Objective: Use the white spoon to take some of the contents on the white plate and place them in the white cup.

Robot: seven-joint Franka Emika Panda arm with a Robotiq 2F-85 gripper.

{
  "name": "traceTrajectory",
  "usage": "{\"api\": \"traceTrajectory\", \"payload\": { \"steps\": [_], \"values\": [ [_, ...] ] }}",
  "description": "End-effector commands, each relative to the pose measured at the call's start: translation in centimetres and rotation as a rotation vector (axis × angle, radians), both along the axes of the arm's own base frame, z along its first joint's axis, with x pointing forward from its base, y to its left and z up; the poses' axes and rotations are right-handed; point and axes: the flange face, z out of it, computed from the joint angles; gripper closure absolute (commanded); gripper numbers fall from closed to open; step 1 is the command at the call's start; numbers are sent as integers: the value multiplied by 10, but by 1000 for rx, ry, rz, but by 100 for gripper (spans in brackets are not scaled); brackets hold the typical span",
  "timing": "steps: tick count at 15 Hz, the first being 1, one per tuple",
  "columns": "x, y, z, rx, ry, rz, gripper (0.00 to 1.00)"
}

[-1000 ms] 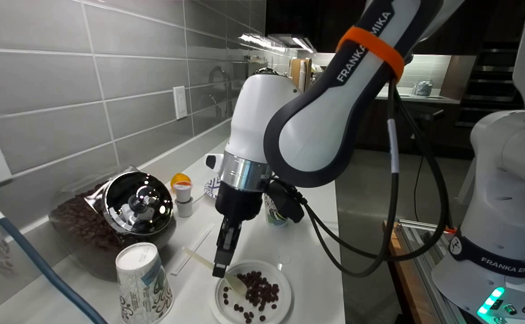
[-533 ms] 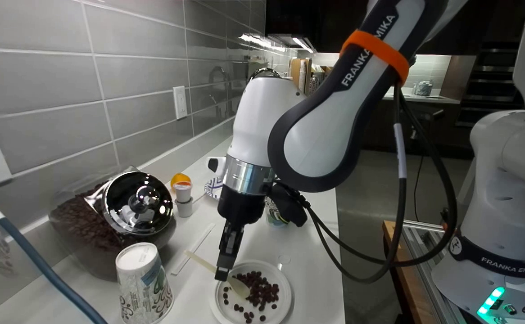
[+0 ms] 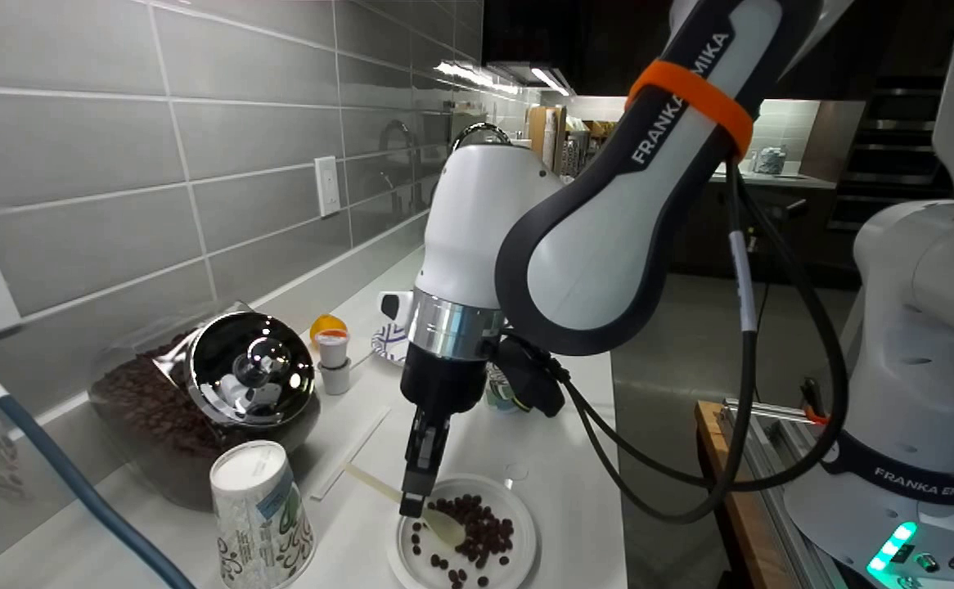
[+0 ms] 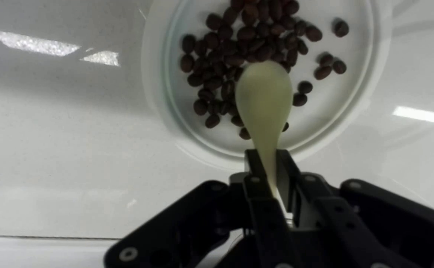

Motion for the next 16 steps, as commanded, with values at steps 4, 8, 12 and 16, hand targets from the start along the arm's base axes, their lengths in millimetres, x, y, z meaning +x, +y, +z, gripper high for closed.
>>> {"api": "traceTrajectory", "payload": {
  "steps": [4,8,12,16],
  "values": [
    [-10,1,-1,-38,62,-3,96],
    [-14,1,-2,-50,145,12,96],
    [-17,0,-1,-56,201,21,96],
    [-19,-3,-4,-70,247,17,96]
  ]
}}
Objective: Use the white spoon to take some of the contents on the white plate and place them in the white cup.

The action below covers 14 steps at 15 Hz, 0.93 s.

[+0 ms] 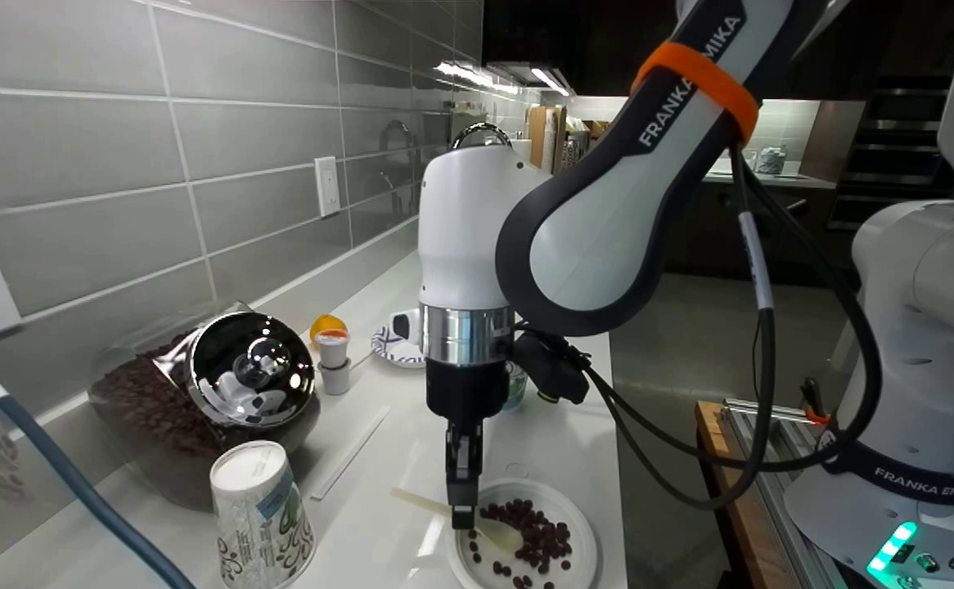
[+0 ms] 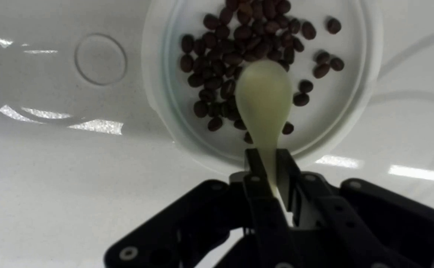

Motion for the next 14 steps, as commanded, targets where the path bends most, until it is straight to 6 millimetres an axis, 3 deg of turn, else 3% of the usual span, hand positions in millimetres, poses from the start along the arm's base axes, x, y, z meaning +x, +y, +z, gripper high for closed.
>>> {"api": "traceTrajectory", "payload": {
  "steps": [1,14],
  "values": [
    [-2,-1,2,-34,48,-2,96],
    [15,-18,-17,-127,49,-142,96]
  ]
}}
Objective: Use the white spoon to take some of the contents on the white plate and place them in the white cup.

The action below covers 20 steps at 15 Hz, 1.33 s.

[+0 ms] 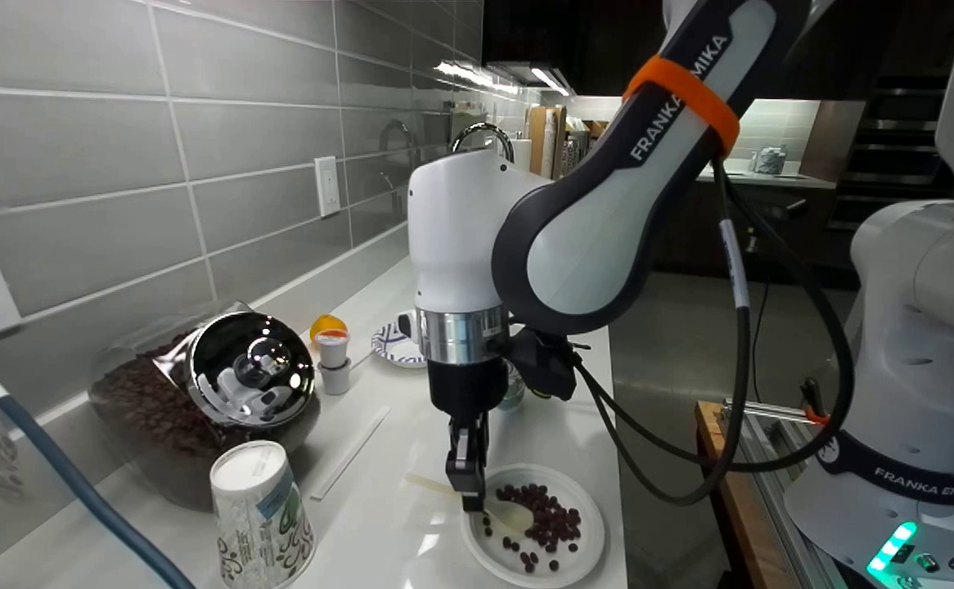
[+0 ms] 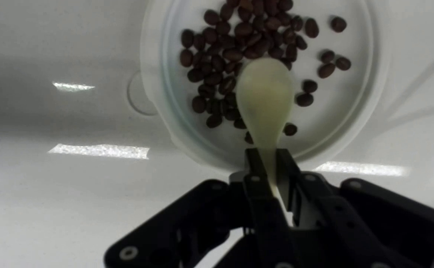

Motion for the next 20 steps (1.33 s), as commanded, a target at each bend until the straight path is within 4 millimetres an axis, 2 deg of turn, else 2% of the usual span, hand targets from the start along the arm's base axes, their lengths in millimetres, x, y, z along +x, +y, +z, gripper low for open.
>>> {"api": "traceTrajectory", "payload": {
  "steps": [1,9,20],
  "values": [
    [11,-4,-12,-43,-26,-55,96],
    [26,-13,-14,-89,-133,-184,96],
    [50,-37,-10,-155,-291,-451,96]
  ]
}}
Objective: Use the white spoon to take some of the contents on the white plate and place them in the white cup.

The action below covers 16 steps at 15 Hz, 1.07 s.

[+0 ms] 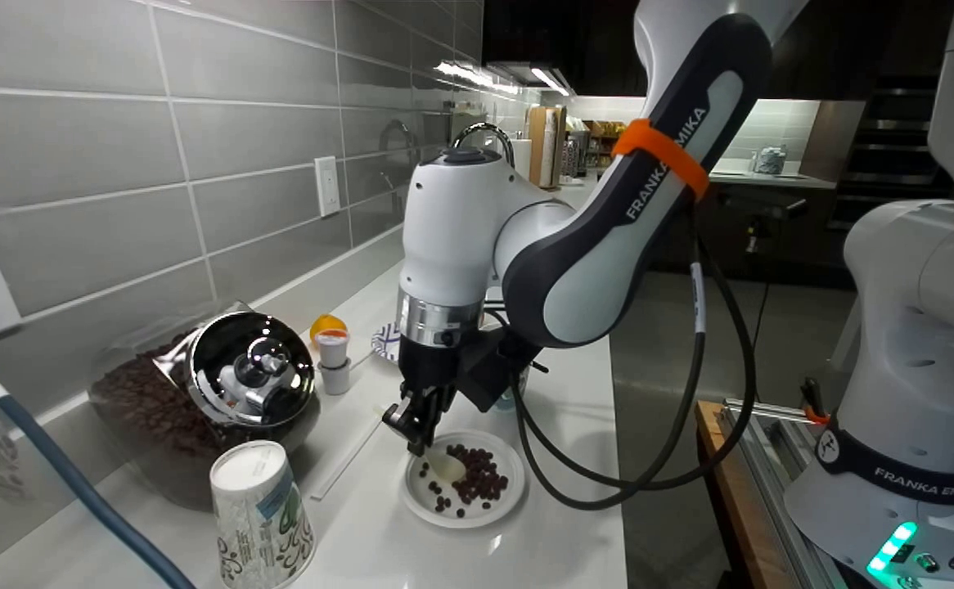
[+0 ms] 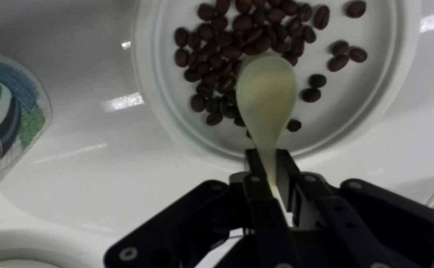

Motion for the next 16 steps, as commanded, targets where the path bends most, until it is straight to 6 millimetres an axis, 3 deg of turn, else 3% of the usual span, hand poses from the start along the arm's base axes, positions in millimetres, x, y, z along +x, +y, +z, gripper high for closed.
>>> {"api": "traceTrajectory", "payload": {
  "steps": [1,5,9,10,16],
  "values": [
    [12,-8,-13,-30,-45,-83,96],
    [19,-18,-8,-64,-86,-147,96],
    [18,-13,6,-87,-110,-141,96],
    [17,-19,7,-72,-100,-140,86],
    [18,-17,7,-74,-102,-134,86]
  ]
}}
